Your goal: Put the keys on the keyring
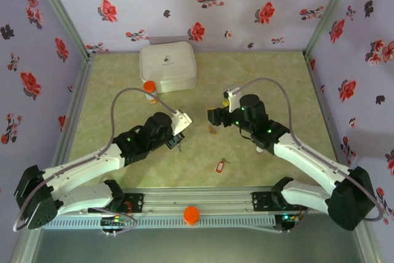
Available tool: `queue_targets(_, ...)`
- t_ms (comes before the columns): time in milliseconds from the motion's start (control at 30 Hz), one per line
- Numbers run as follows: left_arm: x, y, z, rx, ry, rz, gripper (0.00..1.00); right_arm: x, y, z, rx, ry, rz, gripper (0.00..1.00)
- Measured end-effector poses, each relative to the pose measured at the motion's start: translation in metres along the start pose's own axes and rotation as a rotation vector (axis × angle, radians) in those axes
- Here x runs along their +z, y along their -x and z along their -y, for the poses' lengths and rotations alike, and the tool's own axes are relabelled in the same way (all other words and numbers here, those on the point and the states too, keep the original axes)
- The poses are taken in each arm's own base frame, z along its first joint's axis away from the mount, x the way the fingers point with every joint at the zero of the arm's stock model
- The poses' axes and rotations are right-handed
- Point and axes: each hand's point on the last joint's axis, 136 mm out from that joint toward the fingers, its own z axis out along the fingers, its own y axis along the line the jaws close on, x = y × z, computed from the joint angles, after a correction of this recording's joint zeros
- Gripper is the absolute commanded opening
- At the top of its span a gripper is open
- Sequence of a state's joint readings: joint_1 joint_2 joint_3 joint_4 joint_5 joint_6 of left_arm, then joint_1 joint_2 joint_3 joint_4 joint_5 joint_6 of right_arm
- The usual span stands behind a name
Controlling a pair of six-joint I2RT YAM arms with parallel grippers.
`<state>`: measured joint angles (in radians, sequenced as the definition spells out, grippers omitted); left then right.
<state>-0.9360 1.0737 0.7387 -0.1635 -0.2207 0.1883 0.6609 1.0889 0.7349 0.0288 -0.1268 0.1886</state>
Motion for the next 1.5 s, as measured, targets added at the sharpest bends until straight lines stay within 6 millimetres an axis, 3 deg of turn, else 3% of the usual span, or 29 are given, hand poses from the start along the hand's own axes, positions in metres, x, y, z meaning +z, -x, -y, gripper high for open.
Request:
queue_targets(100,-0.003,0.010,-0.008,-0.041,-0.026,0.076,0.00,-0.004,-0.008,-0.012,-0.087,0.084,0.032,0.73)
queue_targets(300,-0.012,0.025,-0.007,-0.102,-0.169,0.272,0.00,-0.007,-0.037,-0.037,-0.291,0.245,0.077,0.59)
queue_targets(500,-0.019,0.026,0.012,-0.095,-0.320,0.398,0.00,-0.014,-0.027,-0.062,-0.430,0.365,0.164,0.50)
queue_targets(667,-0.031,0.043,0.027,-0.048,-0.422,0.512,0.00,-0.011,-0.036,-0.081,-0.481,0.465,0.156,0.45)
queue_targets(933,-0.039,0.054,0.040,0.003,-0.514,0.602,0.00,-0.009,-0.034,-0.089,-0.516,0.507,0.180,0.40)
queue_targets(1500,-0.038,0.052,0.047,0.041,-0.550,0.612,0.00,-0.019,-0.030,-0.110,-0.540,0.601,0.221,0.28)
